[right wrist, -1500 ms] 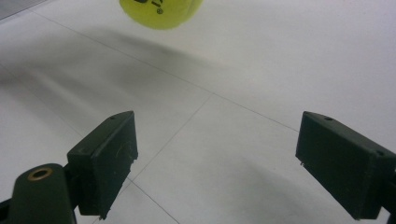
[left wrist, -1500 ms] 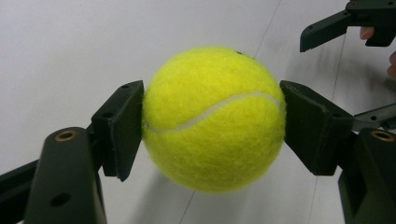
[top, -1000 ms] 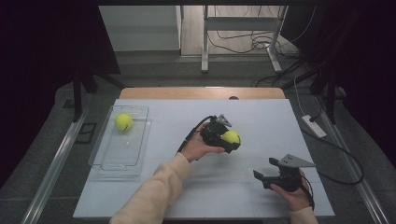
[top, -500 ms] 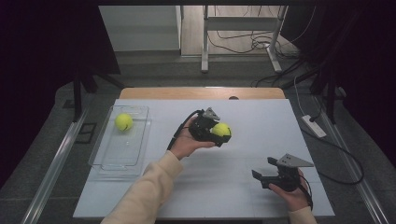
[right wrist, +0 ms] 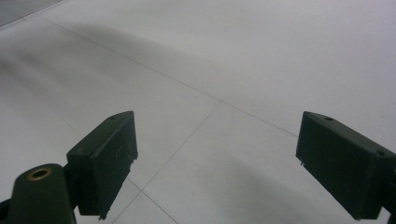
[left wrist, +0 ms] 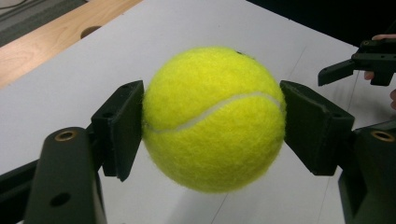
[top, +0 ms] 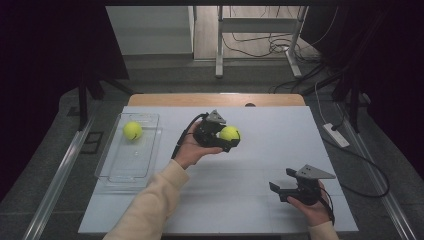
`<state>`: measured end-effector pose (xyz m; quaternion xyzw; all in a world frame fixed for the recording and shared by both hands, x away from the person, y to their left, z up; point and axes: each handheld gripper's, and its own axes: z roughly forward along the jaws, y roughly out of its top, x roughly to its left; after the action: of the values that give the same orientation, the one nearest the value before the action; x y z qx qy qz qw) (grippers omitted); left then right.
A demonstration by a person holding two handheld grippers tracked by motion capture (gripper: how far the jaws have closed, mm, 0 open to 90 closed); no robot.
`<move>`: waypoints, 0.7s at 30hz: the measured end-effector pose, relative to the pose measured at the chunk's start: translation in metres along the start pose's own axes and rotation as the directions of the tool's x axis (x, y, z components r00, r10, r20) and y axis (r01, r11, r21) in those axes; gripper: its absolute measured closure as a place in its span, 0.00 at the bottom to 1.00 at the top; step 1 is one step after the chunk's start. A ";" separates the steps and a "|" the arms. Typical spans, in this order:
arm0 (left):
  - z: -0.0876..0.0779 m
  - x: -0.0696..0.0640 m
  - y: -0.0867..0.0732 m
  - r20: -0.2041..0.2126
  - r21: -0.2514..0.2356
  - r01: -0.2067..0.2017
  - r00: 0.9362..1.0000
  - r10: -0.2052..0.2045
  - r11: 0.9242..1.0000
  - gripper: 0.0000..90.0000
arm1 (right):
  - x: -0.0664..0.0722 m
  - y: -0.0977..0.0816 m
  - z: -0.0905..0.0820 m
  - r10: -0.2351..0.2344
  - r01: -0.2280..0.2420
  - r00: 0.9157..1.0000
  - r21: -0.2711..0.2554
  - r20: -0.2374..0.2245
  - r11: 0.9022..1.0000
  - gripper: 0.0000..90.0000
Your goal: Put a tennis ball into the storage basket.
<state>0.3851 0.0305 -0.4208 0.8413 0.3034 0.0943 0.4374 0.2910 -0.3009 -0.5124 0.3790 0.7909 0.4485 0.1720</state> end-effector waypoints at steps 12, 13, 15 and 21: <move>-0.014 0.007 0.000 -0.028 -0.024 0.005 1.000 -0.006 1.000 0.30 | 0.000 0.000 0.001 0.000 0.000 1.000 0.003 -0.001 1.000 0.14; -0.015 0.008 0.000 -0.032 -0.026 0.004 0.999 -0.005 1.000 0.30 | 0.000 0.000 0.001 0.000 0.000 1.000 0.003 -0.001 1.000 0.14; -0.018 0.009 0.000 -0.042 -0.029 0.008 0.999 -0.009 1.000 0.30 | 0.000 0.000 0.001 0.000 0.000 1.000 0.002 -0.002 1.000 0.14; -0.028 0.012 0.003 -0.055 -0.041 0.007 0.998 -0.010 0.999 0.30 | 0.000 0.000 0.001 0.001 -0.001 1.000 0.003 -0.002 1.000 0.14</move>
<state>0.3842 0.0554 -0.4034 0.8279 0.3168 0.1217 0.4466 0.2912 -0.3006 -0.5131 0.3794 0.7915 0.4478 0.1706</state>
